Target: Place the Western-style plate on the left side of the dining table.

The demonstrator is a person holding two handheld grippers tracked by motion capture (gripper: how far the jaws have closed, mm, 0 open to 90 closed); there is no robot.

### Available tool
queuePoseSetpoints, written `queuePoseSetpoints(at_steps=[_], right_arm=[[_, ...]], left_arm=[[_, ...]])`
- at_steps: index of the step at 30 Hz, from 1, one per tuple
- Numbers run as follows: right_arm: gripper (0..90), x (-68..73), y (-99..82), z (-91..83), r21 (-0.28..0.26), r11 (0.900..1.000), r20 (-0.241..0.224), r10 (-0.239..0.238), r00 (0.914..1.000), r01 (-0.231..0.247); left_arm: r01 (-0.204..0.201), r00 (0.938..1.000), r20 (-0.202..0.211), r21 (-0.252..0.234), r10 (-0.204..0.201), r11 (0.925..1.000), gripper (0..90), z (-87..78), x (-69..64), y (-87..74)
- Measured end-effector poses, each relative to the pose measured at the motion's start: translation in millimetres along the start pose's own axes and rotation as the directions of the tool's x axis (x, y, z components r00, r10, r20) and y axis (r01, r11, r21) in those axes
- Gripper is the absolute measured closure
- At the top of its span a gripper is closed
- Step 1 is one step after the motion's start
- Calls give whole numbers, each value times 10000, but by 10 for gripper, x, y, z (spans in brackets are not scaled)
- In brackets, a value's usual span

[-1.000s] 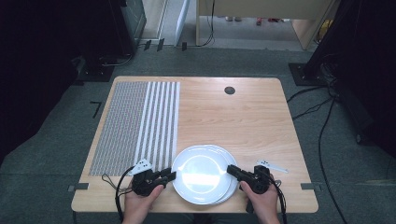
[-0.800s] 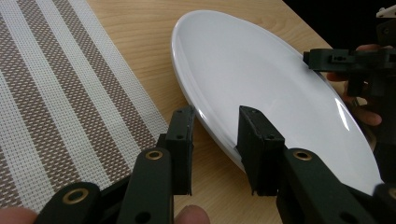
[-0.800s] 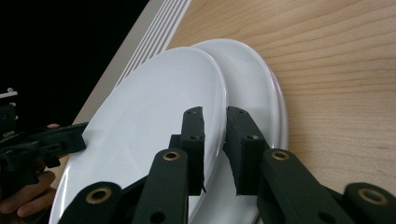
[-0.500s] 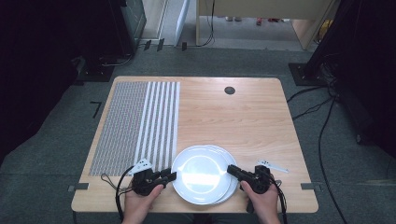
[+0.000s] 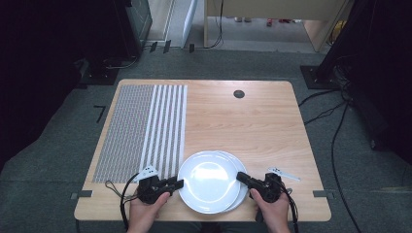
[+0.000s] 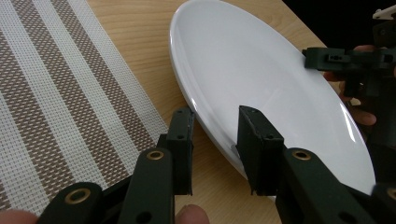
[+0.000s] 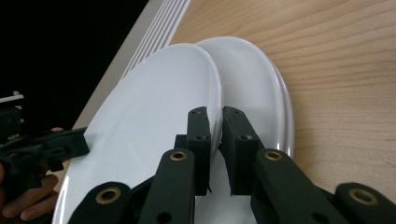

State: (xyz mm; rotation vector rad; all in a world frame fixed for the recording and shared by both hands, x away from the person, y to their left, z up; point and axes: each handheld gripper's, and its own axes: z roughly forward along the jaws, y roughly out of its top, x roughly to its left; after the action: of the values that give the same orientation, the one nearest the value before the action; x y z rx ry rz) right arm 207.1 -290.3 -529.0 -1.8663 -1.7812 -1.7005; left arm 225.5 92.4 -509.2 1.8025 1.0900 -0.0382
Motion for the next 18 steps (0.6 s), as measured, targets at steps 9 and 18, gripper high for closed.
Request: queuePoseSetpoints(at_steps=[9, 18], right_arm=[[843, 13, 12, -30, -140, 9990, -481, 415, 9980, -423], [882, -31, 39, -63, -6, 9901, -776, 1402, 9871, -1406]], left_arm=[[137, 9995, 280, -56, -136, 9999, 717, -17, -8, 12], [173, 9986, 499, -93, -168, 9998, 739, -23, -35, 21]])
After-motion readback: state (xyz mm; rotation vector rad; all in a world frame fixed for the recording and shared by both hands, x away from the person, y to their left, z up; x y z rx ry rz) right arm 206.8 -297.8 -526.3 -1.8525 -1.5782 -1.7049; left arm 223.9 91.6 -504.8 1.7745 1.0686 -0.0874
